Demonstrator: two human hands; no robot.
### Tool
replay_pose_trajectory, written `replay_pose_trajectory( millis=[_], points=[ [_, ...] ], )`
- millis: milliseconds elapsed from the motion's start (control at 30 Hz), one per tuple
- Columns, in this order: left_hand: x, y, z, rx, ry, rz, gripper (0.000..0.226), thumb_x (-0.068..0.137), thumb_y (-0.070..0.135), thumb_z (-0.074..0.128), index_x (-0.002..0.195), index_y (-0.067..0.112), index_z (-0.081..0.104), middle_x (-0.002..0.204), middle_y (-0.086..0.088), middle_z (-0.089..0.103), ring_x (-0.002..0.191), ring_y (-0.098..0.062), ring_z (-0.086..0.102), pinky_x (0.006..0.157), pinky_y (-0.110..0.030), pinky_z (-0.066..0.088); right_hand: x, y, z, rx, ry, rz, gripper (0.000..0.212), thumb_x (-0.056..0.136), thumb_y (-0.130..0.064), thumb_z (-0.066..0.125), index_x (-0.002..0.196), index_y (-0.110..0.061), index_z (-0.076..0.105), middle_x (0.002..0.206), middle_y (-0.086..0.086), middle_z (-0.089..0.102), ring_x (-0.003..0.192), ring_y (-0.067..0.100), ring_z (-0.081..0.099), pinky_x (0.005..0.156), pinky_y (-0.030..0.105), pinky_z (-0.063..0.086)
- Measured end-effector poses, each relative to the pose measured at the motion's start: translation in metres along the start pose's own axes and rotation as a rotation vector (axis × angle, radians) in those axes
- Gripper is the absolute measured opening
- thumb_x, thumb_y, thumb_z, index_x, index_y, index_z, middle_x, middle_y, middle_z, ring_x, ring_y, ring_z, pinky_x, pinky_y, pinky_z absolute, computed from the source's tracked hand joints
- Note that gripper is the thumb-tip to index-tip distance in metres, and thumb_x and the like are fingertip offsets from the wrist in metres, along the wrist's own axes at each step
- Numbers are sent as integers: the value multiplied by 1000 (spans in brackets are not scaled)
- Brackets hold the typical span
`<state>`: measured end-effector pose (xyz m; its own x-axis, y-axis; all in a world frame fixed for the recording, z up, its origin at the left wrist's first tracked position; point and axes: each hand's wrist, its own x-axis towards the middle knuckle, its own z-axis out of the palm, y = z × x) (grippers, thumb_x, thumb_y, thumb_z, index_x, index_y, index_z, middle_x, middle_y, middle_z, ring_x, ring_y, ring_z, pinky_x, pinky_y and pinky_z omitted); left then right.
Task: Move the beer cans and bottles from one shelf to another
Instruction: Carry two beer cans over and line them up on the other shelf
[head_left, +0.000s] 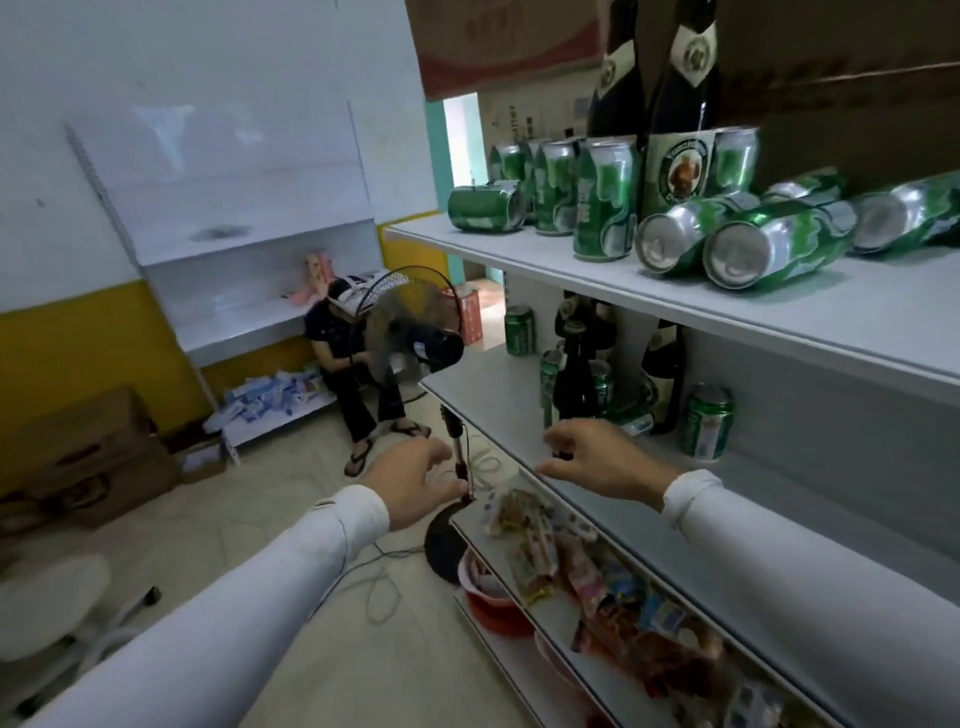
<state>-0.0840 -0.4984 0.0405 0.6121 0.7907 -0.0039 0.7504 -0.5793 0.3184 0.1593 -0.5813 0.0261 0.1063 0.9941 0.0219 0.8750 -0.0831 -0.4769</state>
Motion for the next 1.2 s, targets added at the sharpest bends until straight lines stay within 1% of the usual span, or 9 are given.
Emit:
replay_pose_trajectory(
  millis=[200, 400, 600, 667, 800, 933, 1033, 1133, 1200],
  points=[
    [92, -36, -2, 31, -30, 76, 52, 84, 49, 63, 127, 19, 55, 124, 2, 57, 112, -17, 56, 92, -31, 47, 77, -2, 20, 20, -26, 3, 59, 87, -50, 66, 134, -15, 57, 131, 4, 61, 115, 16, 59, 95, 29, 49],
    [172, -93, 7, 24, -93, 182, 51, 84, 48, 63, 126, 19, 56, 125, 1, 59, 112, -16, 56, 91, -28, 46, 150, -12, 42, 8, -29, 69, 61, 86, -53, 65, 133, -16, 56, 127, 2, 61, 111, 16, 59, 92, 30, 49],
    [262, -162, -10, -38, -115, 295, 50, 84, 43, 66, 124, 15, 57, 122, -3, 61, 107, -18, 59, 87, -25, 45, 224, -24, 47, 29, 136, 271, 50, 87, -46, 68, 126, -15, 59, 113, -1, 60, 107, 20, 60, 90, 32, 49],
    [290, -176, -17, -37, -163, 343, 51, 85, 43, 66, 125, 14, 55, 123, -2, 59, 108, -18, 58, 88, -25, 44, 238, -29, 48, 10, 148, 360, 50, 88, -47, 67, 126, -16, 58, 116, -1, 60, 108, 20, 59, 91, 34, 49],
    [349, -183, -19, -50, -218, 449, 53, 85, 44, 65, 127, 13, 54, 125, -4, 59, 108, -19, 58, 91, -28, 46, 253, -30, 45, 19, 214, 495, 54, 89, -50, 64, 130, -16, 56, 124, 0, 60, 109, 16, 59, 89, 28, 47],
    [383, -174, -4, -89, -304, 513, 55, 84, 44, 66, 127, 13, 54, 123, -5, 59, 106, -21, 59, 92, -29, 47, 257, -24, 42, 35, 250, 610, 56, 89, -47, 65, 133, -15, 54, 129, 1, 59, 111, 18, 59, 96, 33, 48],
    [406, -167, 6, -97, -340, 557, 55, 85, 44, 66, 128, 14, 53, 125, -5, 58, 107, -20, 59, 91, -27, 45, 265, -15, 35, -29, 277, 619, 51, 91, -44, 64, 130, -13, 56, 124, 4, 61, 107, 20, 59, 89, 30, 48],
    [435, -159, 8, -88, -343, 566, 54, 85, 47, 65, 128, 17, 53, 126, -3, 57, 106, -19, 59, 89, -25, 43, 271, 0, 30, -29, 339, 612, 54, 89, -43, 67, 132, -13, 57, 129, 3, 61, 111, 19, 60, 93, 33, 49],
    [452, -153, 8, -72, -342, 590, 54, 85, 45, 65, 129, 17, 52, 126, -3, 57, 108, -19, 59, 88, -25, 44, 271, 8, 31, 7, 392, 608, 54, 88, -43, 69, 133, -16, 57, 131, -2, 59, 114, 14, 58, 93, 28, 48]
  ],
)
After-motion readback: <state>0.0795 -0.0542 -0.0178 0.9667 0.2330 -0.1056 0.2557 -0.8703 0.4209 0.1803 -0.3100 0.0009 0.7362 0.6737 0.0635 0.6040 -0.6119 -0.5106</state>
